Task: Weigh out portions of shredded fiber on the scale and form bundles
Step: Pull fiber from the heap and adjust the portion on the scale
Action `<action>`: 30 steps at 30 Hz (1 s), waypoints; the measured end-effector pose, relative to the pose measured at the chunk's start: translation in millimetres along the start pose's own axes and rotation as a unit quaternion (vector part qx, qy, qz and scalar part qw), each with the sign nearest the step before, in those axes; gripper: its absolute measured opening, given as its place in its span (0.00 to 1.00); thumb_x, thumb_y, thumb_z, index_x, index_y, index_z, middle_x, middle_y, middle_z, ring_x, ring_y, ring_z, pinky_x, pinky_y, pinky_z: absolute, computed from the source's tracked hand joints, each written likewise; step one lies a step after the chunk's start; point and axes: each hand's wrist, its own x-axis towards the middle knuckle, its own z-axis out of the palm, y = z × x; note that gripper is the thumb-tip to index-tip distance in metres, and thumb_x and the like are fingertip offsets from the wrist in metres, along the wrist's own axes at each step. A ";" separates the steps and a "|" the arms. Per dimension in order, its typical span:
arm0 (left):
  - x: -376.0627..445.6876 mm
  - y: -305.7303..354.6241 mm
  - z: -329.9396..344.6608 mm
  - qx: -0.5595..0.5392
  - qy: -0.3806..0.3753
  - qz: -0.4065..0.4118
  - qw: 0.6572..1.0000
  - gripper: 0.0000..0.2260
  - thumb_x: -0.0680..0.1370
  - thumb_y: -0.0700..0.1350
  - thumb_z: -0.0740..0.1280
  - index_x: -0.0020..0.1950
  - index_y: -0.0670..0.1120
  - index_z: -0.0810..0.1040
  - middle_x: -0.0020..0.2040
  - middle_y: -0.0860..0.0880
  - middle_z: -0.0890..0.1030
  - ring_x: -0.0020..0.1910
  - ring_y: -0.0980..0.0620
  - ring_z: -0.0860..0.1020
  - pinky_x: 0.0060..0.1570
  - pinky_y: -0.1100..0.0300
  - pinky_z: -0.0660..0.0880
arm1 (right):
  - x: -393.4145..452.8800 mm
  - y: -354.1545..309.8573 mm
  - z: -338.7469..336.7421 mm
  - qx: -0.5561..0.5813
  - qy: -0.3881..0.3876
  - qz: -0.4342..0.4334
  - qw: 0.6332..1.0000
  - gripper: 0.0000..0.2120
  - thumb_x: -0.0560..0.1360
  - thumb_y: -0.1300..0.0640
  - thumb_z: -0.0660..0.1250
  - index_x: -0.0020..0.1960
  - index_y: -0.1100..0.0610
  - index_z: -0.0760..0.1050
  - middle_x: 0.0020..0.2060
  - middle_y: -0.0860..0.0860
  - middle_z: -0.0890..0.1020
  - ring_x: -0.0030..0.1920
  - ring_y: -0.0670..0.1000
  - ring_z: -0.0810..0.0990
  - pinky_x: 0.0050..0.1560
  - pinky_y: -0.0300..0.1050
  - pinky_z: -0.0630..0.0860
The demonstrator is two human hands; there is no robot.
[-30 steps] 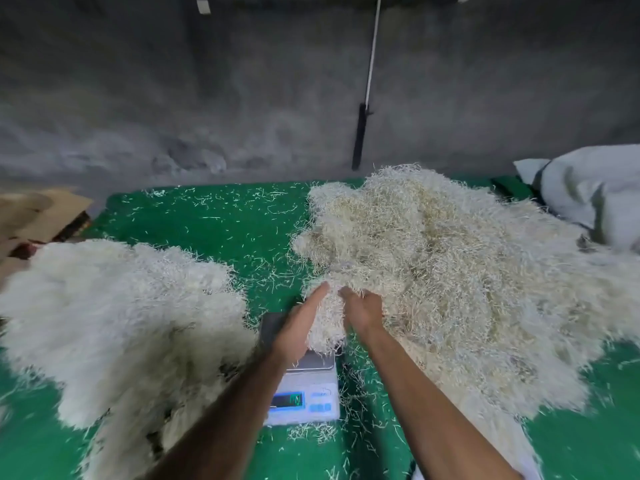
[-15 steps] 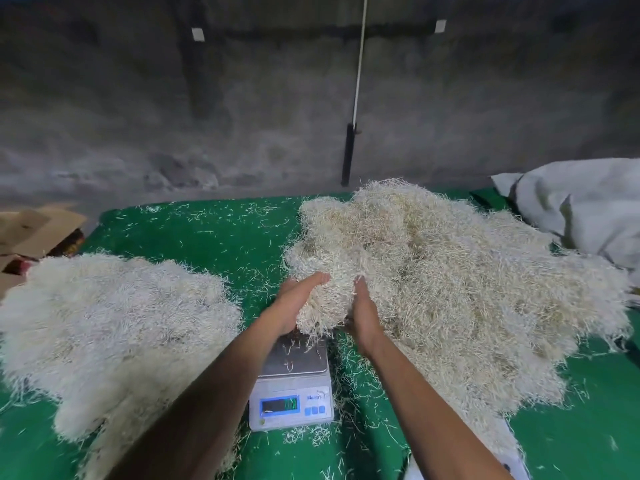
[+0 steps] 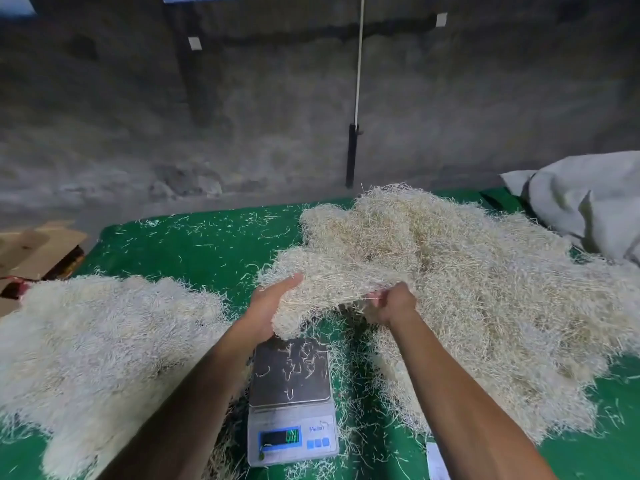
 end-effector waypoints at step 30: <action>13.8 1.0 29.2 -0.407 -0.016 -0.055 0.912 0.20 0.84 0.52 0.58 0.70 0.43 0.77 0.57 0.40 0.83 0.56 0.38 0.83 0.44 0.47 0.83 | 11.6 8.7 21.1 -0.166 -0.170 -0.018 0.971 0.43 0.74 0.29 0.66 0.82 0.42 0.54 0.83 0.56 0.50 0.81 0.66 0.50 0.73 0.75 0.53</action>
